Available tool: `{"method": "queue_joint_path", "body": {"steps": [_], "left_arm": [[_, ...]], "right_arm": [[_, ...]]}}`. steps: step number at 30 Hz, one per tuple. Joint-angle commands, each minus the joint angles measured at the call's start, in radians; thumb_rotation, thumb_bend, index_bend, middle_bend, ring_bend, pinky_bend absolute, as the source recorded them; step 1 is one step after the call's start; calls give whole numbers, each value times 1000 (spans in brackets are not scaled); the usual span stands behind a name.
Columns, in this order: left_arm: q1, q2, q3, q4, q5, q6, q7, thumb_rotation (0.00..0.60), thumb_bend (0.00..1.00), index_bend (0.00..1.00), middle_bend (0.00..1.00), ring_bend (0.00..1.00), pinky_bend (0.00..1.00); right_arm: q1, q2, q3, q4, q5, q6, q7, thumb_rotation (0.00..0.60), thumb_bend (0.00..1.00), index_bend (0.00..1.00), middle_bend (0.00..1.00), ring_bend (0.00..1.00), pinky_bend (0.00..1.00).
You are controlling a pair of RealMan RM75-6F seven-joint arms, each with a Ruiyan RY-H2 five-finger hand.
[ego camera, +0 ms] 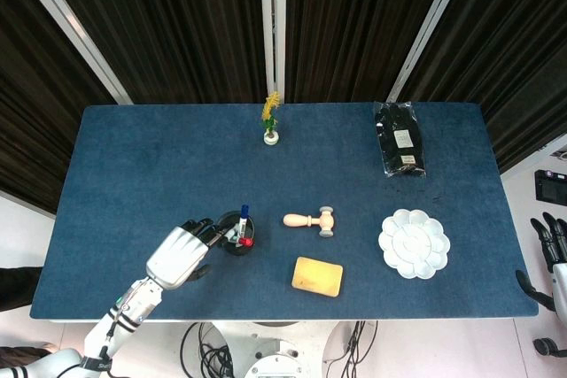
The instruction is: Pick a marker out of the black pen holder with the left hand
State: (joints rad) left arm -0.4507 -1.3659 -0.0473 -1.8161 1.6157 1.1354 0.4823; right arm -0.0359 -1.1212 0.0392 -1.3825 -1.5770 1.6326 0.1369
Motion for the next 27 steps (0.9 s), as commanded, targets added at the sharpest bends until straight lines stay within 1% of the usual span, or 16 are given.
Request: {"method": "queue_joint_path", "body": {"steps": [1, 5, 10, 18, 23, 27], "left_arm": [[-3, -49, -8, 42, 14, 34, -2, 600, 248, 219, 424, 381, 537], [-5, -86, -16, 85, 23, 60, 16, 600, 296, 296, 455, 426, 562], [-10, -109, -16, 105, 20, 69, 22, 600, 309, 334, 479, 456, 579], [-14, -131, -15, 138, 24, 88, 28, 600, 319, 385, 497, 474, 584], [-16, -141, -13, 151, 26, 97, 24, 600, 324, 452, 510, 484, 585], [-17, -143, -10, 160, 28, 102, 17, 600, 324, 455, 516, 488, 585]], "right_arm": [[0, -1, 0, 7, 3, -3, 7, 600, 217, 0, 0, 0, 0], [0, 0, -1, 12, 2, -4, 15, 600, 217, 0, 0, 0, 0], [1, -1, 0, 16, 6, -9, 18, 600, 216, 0, 0, 0, 0], [3, 1, -2, 15, 8, -18, 10, 600, 217, 0, 0, 0, 0], [4, 6, -4, 8, 14, -29, 2, 600, 216, 0, 0, 0, 0], [4, 8, -5, 4, 18, -36, -1, 600, 217, 0, 0, 0, 0]]}}
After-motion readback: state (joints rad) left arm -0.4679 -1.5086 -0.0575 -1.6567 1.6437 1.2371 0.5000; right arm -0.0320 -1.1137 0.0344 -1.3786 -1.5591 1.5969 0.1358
